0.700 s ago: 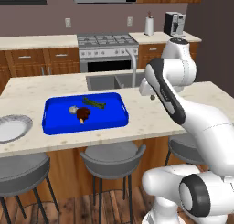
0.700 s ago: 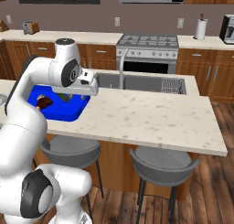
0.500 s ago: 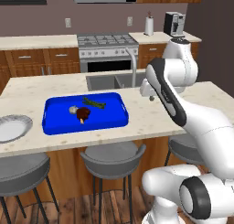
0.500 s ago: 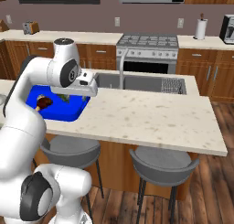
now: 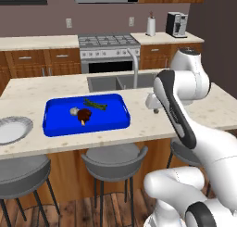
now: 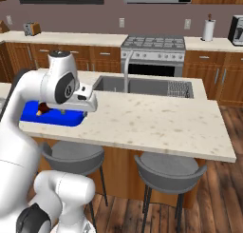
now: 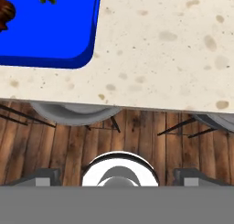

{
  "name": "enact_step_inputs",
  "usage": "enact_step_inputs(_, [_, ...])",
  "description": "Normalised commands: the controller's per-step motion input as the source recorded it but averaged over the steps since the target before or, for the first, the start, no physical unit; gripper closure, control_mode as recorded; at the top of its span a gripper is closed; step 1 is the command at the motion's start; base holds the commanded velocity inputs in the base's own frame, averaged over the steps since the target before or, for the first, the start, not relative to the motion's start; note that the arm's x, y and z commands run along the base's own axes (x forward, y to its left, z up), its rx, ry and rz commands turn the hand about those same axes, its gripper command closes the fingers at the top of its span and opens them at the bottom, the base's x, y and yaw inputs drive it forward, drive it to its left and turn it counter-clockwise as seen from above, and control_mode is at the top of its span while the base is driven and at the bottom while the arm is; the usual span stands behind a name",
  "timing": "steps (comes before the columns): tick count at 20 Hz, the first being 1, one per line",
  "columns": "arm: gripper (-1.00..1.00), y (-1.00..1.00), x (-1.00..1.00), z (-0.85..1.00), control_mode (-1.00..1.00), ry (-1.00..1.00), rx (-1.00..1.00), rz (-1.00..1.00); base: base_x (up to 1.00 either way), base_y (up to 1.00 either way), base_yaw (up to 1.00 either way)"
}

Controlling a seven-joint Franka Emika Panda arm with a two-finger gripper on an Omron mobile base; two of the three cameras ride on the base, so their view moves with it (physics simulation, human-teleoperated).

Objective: Create a steak meal by picking up the steak and asparagus from the tray and placing them on the plate. Leave the garlic on the tray.

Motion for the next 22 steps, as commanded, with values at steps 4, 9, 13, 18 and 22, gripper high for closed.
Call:
enact_step_inputs(4, [-1.0, 0.0, -0.08, -0.17, -1.0, 0.0, 0.0, 0.0, 0.0, 0.0, 0.0])
enact_step_inputs(9, [-1.0, 0.0, -0.02, -0.11, 1.0, 0.0, 0.0, 0.0, -0.07, 0.0, 0.0])
enact_step_inputs(13, [-1.0, 0.0, 0.0, 0.0, 1.0, 0.0, 0.0, 0.0, -0.5, 0.0, 0.0])
enact_step_inputs(18, [-1.0, 0.0, 0.0, 0.0, 1.0, 0.0, 0.0, 0.0, -0.62, 0.09, 0.02])
enact_step_inputs(22, [-1.0, 0.0, 0.0, 0.0, 1.0, 0.0, 0.0, 0.0, -0.49, 0.47, 0.02])
